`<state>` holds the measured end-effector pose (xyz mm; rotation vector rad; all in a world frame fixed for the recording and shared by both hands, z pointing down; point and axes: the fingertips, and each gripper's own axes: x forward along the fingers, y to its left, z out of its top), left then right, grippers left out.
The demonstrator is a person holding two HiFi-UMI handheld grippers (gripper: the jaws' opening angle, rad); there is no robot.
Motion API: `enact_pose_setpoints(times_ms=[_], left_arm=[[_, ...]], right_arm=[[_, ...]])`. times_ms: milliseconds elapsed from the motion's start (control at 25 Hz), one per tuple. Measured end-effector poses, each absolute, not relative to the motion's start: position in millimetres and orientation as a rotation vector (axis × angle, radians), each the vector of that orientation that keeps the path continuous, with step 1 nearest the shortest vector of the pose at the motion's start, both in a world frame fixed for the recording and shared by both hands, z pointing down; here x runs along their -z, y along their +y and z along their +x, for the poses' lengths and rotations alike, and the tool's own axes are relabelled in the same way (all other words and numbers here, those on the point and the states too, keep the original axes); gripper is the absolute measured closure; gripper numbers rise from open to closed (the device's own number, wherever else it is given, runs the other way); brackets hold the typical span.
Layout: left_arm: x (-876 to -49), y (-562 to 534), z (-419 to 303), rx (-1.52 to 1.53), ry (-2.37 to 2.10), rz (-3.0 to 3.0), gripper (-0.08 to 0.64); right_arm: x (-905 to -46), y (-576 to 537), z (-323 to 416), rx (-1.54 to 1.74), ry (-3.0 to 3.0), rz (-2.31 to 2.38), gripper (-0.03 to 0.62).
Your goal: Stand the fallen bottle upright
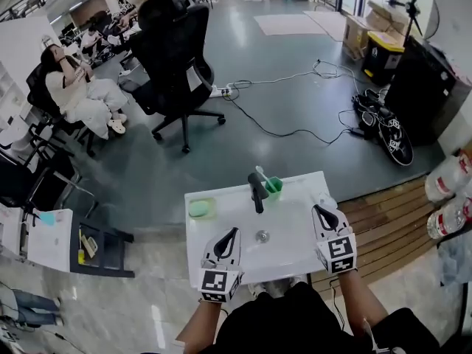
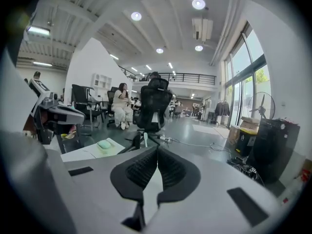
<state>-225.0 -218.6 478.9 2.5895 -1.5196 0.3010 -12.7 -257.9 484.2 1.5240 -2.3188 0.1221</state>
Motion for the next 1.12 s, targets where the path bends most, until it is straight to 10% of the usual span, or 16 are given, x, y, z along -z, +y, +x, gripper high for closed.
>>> enact_pose_setpoints(times_ms=[400, 1120], left_arm=[[-518, -249, -230, -0.278, -1.566, 2.415, 0.541], [-555, -269, -240, -0.306, -1.623, 2.298, 0.541]], right_arm=[[-583, -309, 4, -0.342, -2.14, 1.168, 0.327], [-707, -394, 54, -0.477, -1.766, 0.941, 0.324]])
